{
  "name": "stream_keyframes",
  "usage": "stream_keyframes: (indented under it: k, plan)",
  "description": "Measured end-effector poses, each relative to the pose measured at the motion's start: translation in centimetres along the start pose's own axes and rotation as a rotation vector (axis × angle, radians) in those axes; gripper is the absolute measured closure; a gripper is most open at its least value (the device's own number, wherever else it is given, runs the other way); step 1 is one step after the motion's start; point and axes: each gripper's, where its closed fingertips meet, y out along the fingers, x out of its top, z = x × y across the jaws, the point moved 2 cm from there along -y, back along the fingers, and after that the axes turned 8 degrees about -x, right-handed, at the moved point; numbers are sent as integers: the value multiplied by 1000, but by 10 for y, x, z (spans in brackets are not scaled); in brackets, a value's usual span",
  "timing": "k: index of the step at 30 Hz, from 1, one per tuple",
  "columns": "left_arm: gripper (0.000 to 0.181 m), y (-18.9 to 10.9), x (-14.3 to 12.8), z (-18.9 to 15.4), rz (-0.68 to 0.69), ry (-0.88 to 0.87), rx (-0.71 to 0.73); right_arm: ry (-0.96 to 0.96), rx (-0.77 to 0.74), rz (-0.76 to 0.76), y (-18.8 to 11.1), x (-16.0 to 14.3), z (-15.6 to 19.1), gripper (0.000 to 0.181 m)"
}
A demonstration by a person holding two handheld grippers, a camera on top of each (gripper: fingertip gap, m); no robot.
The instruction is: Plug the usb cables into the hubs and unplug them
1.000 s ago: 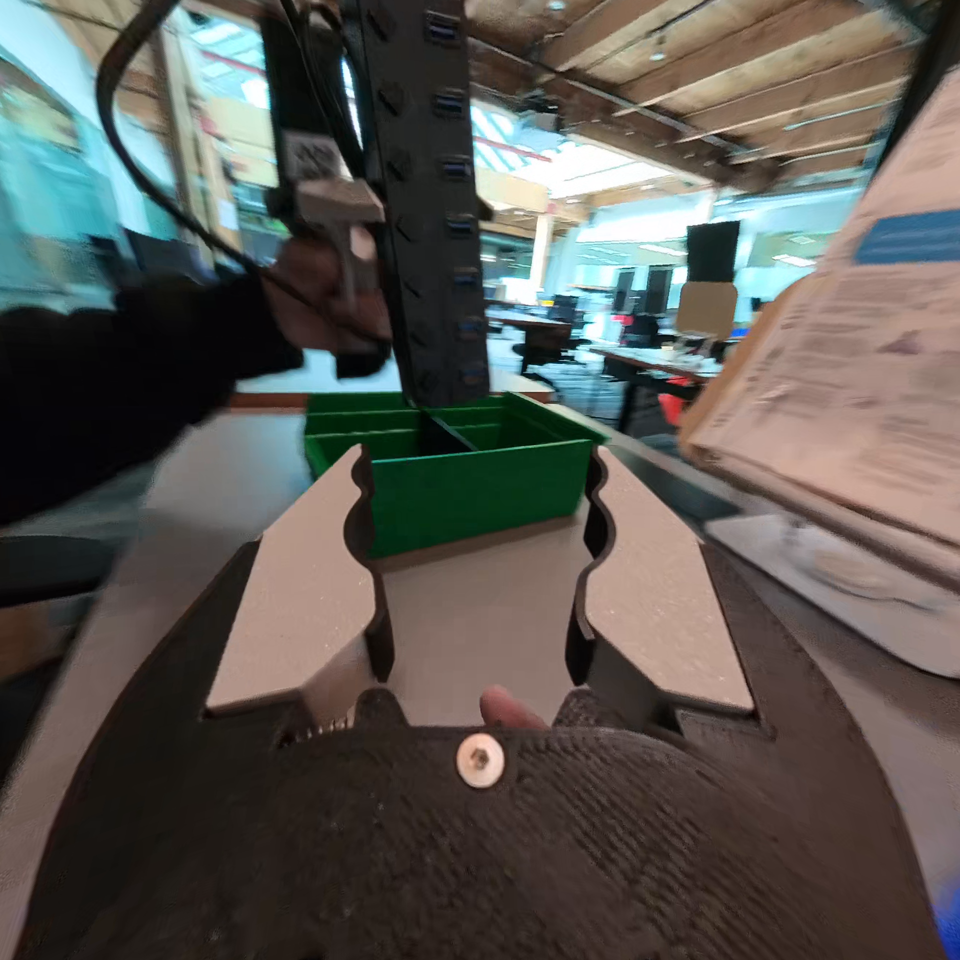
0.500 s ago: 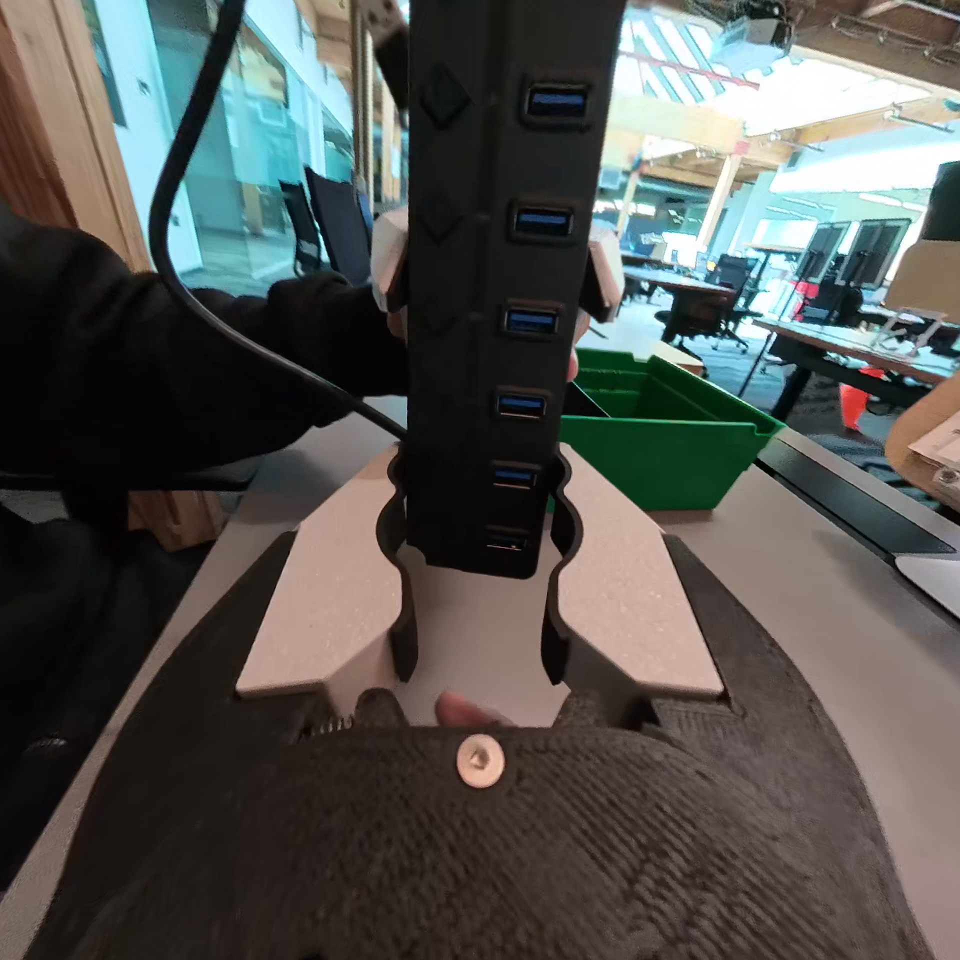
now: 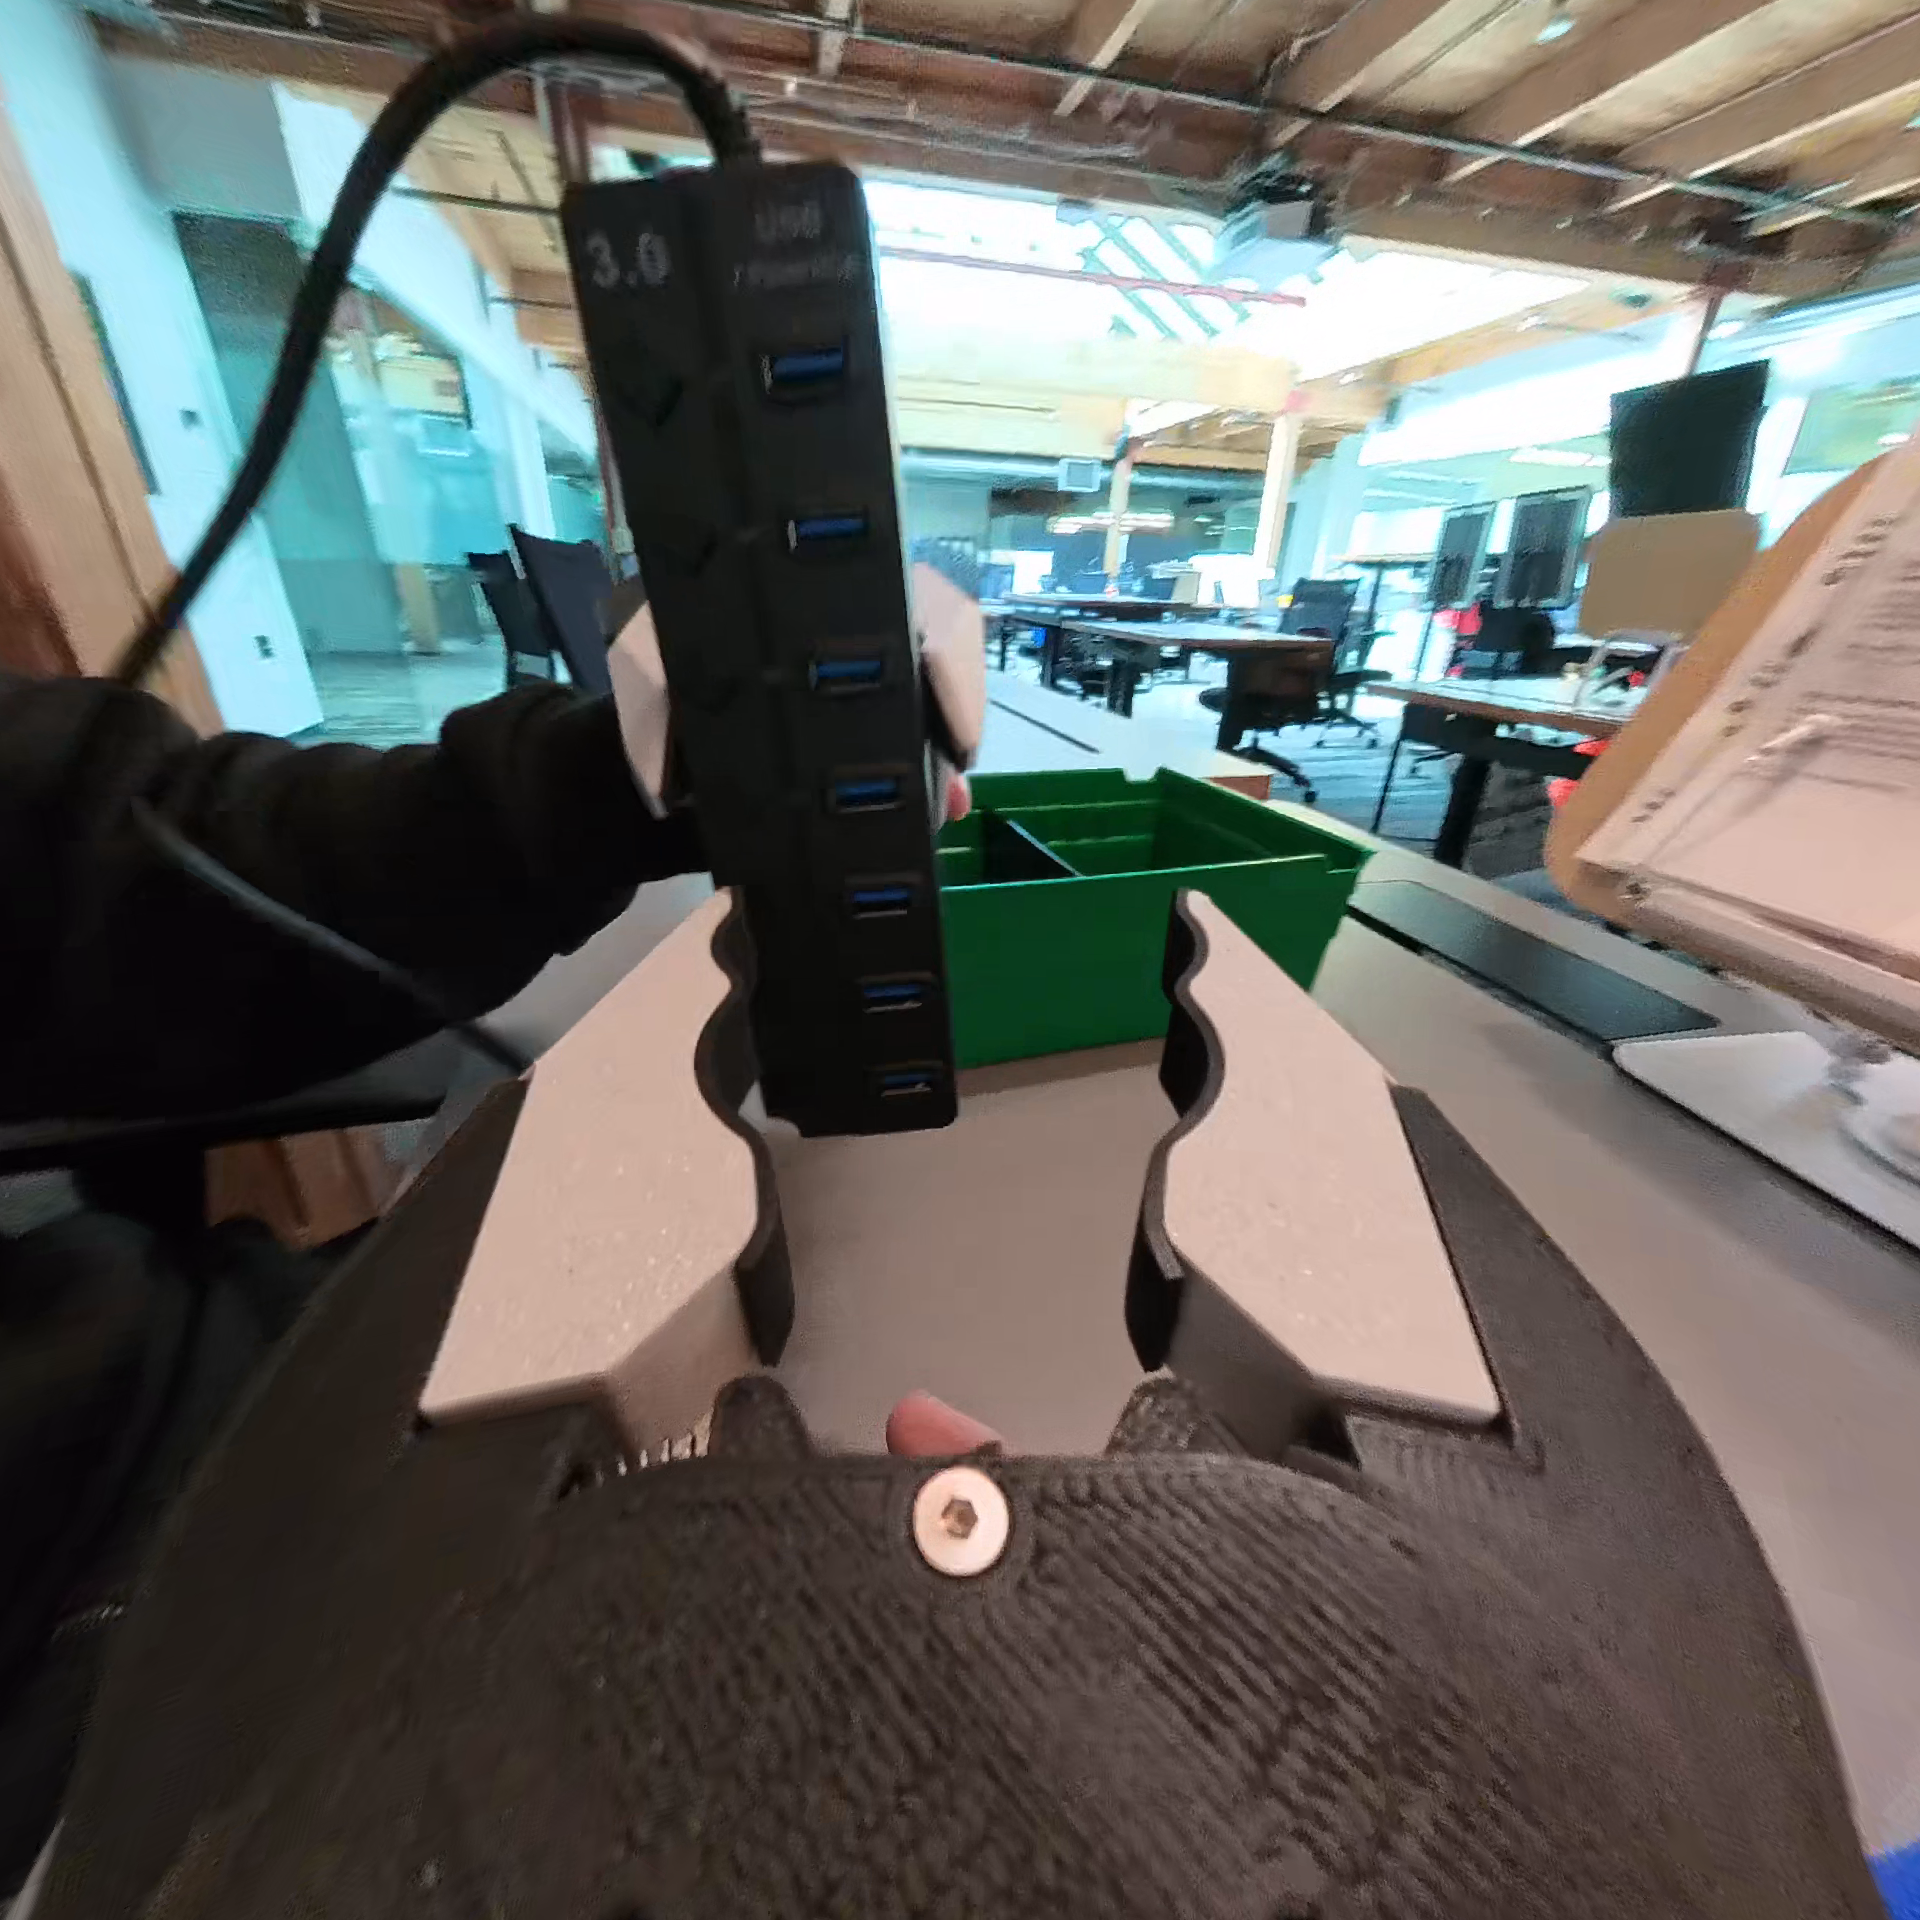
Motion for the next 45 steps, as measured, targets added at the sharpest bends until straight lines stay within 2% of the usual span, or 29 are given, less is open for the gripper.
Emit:
stream_keyframes:
  k: [5, 8, 11, 13, 14, 16, 18, 19, 21, 23, 24, 27, 29, 31, 33, 38, 41, 45]
  plan:
    - [130, 8, 5, 3, -27, 19, 22, -118, 49, 112, 18, -14, 26, 100]
    - [131, 13, 2, 6, -11, 31, 36, -223, -36, 126, 30, -19, 24, 128]
    - [131, 13, -1, 8, 15, 60, 69, -247, -63, 135, 31, -23, 19, 128]
    - [132, 10, -3, 15, 33, 39, 140, -259, -133, 134, 31, -24, 8, 128]
    - [126, 6, -2, 19, 40, 35, 180, -260, -176, 148, 30, -25, 1, 128]
    - [112, -8, -2, 29, 94, 24, 313, -259, -312, 141, 24, -19, -19, 128]
    - [108, -29, -1, 39, 149, -19, 468, -274, -475, 160, 15, -13, -41, 128]
    - [107, -39, 4, 41, 143, -61, 535, -303, -558, 181, 9, -11, -51, 128]
    - [117, -49, 17, 40, 79, -231, 627, -345, -645, 221, 3, -10, -61, 128]
    - [117, -36, 29, 29, 58, -335, 588, -366, -716, 241, 2, -11, -67, 128]
    - [117, -27, 31, 24, 95, -344, 574, -374, -724, 260, 3, -14, -67, 128]
    - [110, -9, 36, 23, 222, -308, 605, -432, -755, 312, 6, -23, -67, 128]
    - [109, -2, 43, 24, 253, -295, 634, -459, -777, 340, 5, -26, -68, 128]
    - [110, -2, 50, 22, 298, -264, 656, -472, -796, 369, 2, -28, -71, 128]
    - [112, -10, 56, 29, 344, -186, 736, -489, -829, 365, -4, -25, -77, 128]
    - [128, 7, 34, 43, 440, -226, 658, -538, -836, 346, -1, -17, -71, 128]
    - [152, 9, 35, 50, 405, -194, 657, -554, -839, 354, -1, -17, -71, 128]
    - [158, 15, 32, 50, 396, -162, 583, -541, -839, 379, -4, -21, -74, 128]
